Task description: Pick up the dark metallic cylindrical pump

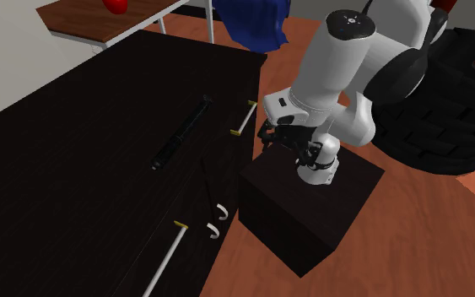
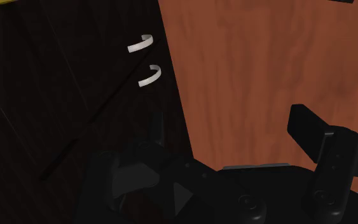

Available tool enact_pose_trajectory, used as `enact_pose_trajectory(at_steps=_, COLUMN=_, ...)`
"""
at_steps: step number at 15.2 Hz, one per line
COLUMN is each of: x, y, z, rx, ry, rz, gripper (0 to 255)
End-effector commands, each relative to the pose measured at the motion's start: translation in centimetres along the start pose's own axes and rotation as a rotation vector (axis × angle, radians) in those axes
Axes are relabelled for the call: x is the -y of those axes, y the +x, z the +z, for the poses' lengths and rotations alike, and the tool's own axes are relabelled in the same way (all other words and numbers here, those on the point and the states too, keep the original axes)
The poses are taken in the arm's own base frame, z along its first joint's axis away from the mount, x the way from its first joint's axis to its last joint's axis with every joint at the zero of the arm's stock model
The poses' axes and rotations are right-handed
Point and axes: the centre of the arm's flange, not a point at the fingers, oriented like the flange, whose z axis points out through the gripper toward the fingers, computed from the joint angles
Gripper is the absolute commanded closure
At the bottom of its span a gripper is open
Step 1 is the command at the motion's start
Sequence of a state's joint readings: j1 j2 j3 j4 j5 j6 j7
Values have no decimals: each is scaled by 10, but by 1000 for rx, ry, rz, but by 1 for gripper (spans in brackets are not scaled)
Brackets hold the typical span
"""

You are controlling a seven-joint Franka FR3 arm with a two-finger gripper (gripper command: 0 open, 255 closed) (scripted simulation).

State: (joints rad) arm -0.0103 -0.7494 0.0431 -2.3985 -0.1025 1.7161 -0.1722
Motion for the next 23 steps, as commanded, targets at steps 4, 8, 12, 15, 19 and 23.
enact_pose_trajectory(at_steps=4, x=-43, y=6, z=-4, rx=2, ry=26, rz=-22, gripper=0)
enact_pose_trajectory(at_steps=8, x=-100, y=15, z=-7, rx=4, ry=61, rz=-51, gripper=0)
enact_pose_trajectory(at_steps=12, x=-158, y=26, z=-9, rx=6, ry=96, rz=-80, gripper=0)
enact_pose_trajectory(at_steps=15, x=-200, y=35, z=-8, rx=8, ry=122, rz=-102, gripper=0)
enact_pose_trajectory(at_steps=19, x=-257, y=49, z=-6, rx=11, ry=157, rz=-131, gripper=0)
enact_pose_trajectory(at_steps=23, x=-311, y=63, z=-2, rx=13, ry=191, rz=-159, gripper=0)
